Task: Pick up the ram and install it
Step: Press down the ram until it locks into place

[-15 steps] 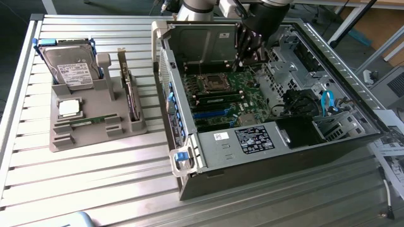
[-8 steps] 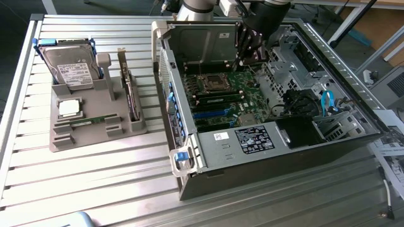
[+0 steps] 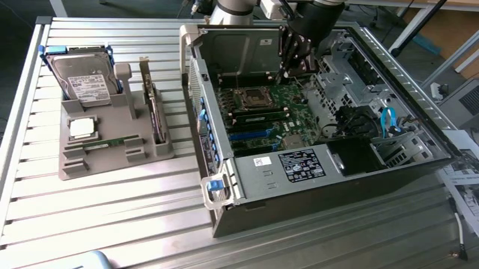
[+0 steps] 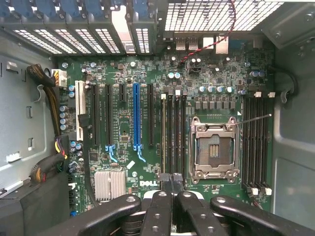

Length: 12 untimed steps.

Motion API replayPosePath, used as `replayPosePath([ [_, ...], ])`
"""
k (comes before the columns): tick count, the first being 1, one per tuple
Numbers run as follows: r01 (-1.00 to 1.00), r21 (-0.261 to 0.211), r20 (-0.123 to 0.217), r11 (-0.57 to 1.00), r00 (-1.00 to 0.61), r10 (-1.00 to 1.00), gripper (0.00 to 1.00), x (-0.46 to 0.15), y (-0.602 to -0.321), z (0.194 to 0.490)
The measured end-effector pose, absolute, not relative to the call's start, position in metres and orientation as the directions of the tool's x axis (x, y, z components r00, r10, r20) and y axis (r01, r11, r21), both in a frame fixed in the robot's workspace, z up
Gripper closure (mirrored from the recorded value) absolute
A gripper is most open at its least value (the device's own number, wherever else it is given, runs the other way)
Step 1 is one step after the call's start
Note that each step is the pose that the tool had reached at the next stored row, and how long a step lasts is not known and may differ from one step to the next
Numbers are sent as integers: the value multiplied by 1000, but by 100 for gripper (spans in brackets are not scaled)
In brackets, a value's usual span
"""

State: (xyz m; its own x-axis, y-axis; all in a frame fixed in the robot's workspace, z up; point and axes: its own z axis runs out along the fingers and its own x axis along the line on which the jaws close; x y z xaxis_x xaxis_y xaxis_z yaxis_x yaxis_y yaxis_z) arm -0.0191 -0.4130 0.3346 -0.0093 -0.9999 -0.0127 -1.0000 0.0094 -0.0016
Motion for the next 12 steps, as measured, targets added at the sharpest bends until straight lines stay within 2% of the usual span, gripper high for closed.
replayPosePath([
  [12,-999,-2,-13,36,-36,-999,89,-19,-413,335],
])
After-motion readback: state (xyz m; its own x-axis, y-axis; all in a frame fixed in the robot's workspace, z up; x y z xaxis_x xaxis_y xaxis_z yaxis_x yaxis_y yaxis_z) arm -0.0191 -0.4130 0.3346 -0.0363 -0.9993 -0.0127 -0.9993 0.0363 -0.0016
